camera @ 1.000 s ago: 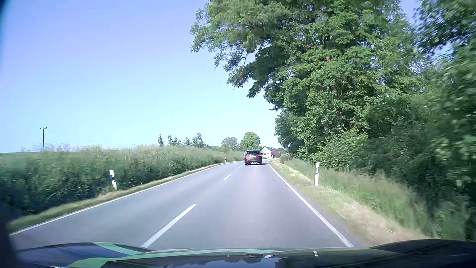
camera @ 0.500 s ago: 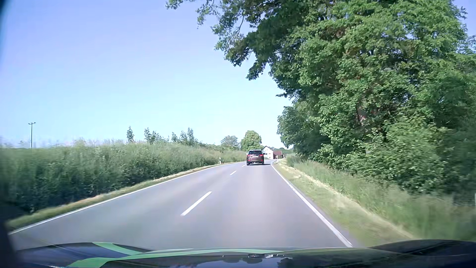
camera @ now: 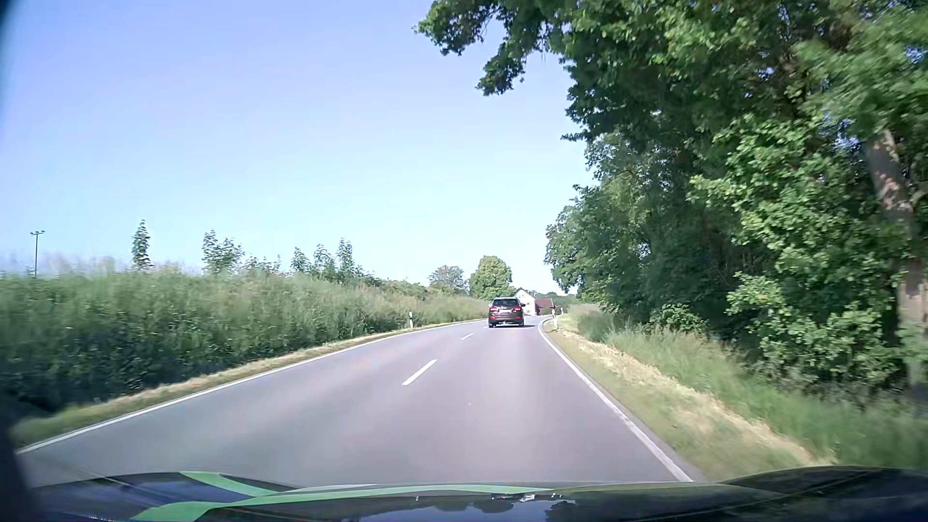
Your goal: Follow the waypoints while adhering to traffic rules and regulations
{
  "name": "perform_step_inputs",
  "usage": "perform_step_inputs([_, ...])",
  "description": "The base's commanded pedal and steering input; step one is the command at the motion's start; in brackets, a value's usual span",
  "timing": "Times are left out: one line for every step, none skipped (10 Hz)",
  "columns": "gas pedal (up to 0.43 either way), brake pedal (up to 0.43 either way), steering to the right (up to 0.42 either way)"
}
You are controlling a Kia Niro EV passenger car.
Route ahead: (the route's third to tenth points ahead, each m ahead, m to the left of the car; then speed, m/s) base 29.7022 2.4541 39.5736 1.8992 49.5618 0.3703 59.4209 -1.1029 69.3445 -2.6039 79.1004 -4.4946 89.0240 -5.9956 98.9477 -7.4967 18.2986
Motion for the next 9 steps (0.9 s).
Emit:
perform_step_inputs([0.197, 0.000, -0.002])
perform_step_inputs([0.157, 0.000, -0.002])
perform_step_inputs([0.130, 0.000, 0.001])
perform_step_inputs([0.118, 0.000, 0.005])
perform_step_inputs([0.110, 0.000, 0.006])
perform_step_inputs([0.067, 0.000, 0.005])
perform_step_inputs([0.059, 0.000, 0.005])
perform_step_inputs([0.059, 0.000, 0.005])
perform_step_inputs([0.059, 0.000, 0.005])
